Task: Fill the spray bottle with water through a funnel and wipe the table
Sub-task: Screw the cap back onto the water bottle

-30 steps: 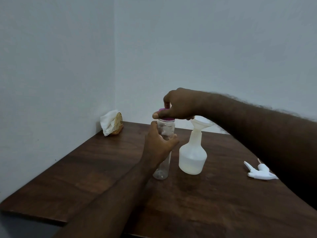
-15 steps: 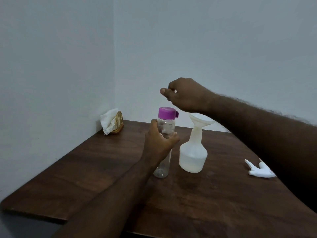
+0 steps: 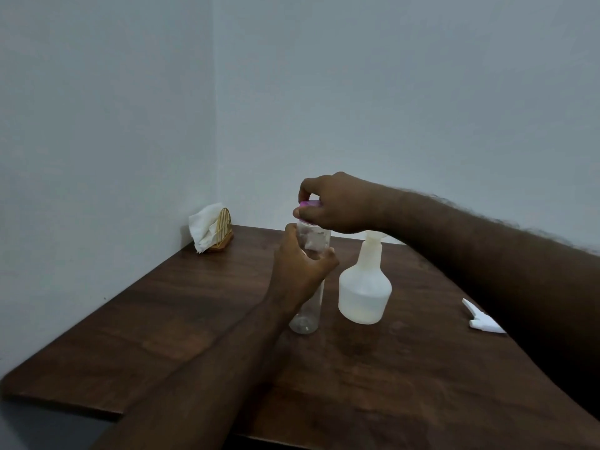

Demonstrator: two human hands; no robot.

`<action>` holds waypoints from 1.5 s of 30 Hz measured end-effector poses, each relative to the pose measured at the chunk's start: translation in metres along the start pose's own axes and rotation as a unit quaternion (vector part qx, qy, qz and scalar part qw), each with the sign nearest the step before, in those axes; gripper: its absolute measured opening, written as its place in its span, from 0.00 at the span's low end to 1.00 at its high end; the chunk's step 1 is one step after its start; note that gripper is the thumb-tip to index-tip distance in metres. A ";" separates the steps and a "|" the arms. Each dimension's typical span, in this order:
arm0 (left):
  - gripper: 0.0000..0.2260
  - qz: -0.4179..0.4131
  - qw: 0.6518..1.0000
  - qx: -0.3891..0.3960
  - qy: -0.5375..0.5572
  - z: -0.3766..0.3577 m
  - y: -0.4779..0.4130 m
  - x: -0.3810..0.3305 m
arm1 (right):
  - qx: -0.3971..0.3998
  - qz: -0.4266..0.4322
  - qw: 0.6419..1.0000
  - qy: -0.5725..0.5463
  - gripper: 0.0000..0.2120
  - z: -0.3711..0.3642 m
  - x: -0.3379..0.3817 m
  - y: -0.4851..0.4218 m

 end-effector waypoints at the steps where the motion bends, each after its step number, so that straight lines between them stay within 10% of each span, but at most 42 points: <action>1: 0.20 0.000 1.000 0.003 0.005 0.001 0.000 -0.001 | 0.000 -0.003 1.000 0.003 0.16 -0.001 0.001 -0.001; 8: 0.18 0.110 0.985 0.092 0.099 0.007 0.003 0.003 | -0.019 0.001 0.991 -0.129 0.16 -0.025 -0.007 -0.010; 15: 0.11 0.105 0.983 0.125 0.083 0.008 0.005 0.006 | -0.033 -0.018 0.839 -0.543 0.03 -0.051 -0.014 -0.011; 24: 0.16 0.034 0.997 0.028 0.057 -0.003 0.014 0.004 | -0.205 -0.069 0.854 -0.473 0.04 -0.065 -0.003 -0.006; 36: 0.15 0.019 1.000 0.004 0.023 -0.003 0.016 -0.002 | -0.236 -0.128 0.846 -0.462 0.12 -0.063 0.006 0.003; 45: 0.39 0.125 0.970 0.194 -0.075 0.014 0.053 0.019 | -0.126 -0.161 0.812 -0.547 0.35 -0.105 -0.006 0.042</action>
Point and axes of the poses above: each hand's wrist, its own y-axis away from the middle knuckle, its own z-axis out of the back of the hand, x = y × z, the point moved 1 cm from there along -y, towards the middle knuckle, and after that the axes turned 9 degrees about -z, right-handed, at the moved point
